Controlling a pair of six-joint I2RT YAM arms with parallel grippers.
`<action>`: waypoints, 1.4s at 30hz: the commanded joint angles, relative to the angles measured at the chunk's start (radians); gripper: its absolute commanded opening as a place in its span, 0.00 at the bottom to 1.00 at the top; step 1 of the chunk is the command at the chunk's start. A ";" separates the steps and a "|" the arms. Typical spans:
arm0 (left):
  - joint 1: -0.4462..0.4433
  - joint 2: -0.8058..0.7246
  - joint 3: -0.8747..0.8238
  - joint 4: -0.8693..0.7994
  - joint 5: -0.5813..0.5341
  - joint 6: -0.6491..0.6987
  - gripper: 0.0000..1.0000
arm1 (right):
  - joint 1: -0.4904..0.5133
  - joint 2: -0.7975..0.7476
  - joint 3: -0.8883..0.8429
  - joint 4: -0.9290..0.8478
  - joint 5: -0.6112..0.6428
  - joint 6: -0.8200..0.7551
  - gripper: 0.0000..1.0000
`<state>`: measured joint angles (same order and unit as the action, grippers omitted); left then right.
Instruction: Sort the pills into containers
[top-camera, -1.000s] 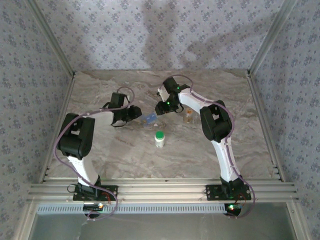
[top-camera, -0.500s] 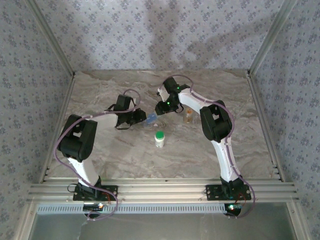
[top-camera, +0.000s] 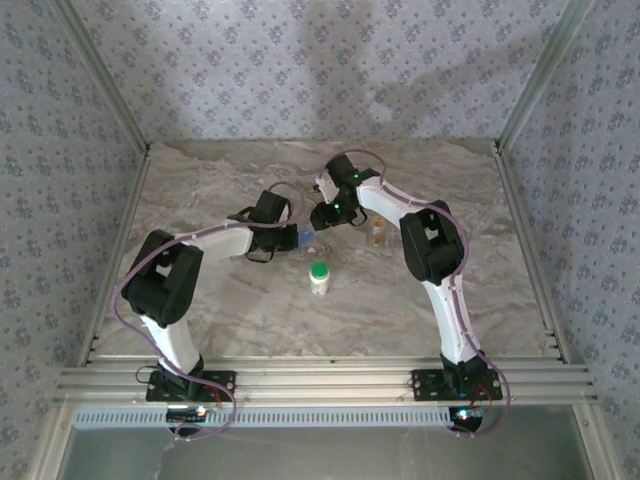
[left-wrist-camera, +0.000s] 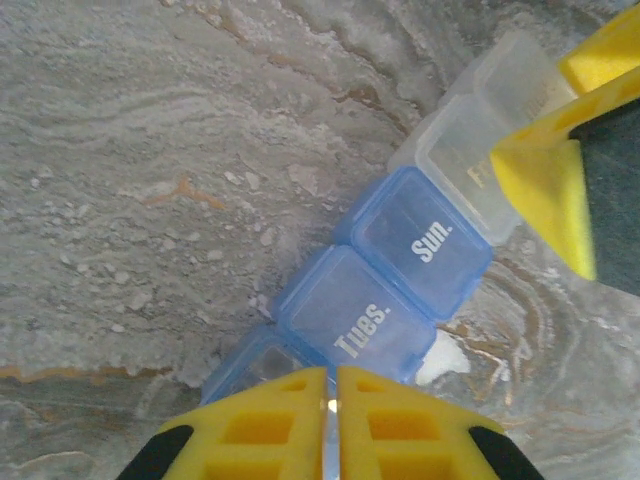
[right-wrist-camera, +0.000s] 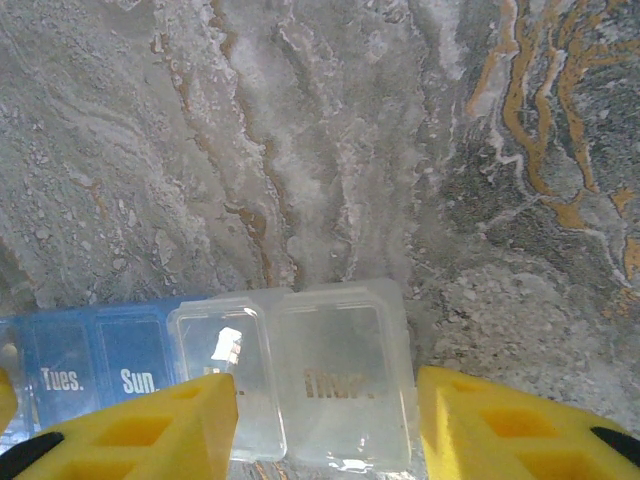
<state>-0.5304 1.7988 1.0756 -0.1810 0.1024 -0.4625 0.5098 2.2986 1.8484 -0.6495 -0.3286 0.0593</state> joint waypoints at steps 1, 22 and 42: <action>-0.027 0.035 0.021 -0.086 -0.097 0.044 0.10 | 0.010 0.046 -0.022 -0.045 0.069 -0.007 0.51; -0.041 0.092 -0.045 -0.152 -0.059 0.124 0.05 | 0.020 0.091 -0.010 -0.070 0.099 -0.004 0.50; -0.013 -0.031 0.137 -0.211 -0.005 0.209 0.13 | 0.011 0.098 -0.030 -0.063 0.047 -0.029 0.50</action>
<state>-0.5495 1.8137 1.1820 -0.3672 0.1047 -0.2768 0.5156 2.3096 1.8641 -0.6544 -0.3138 0.0544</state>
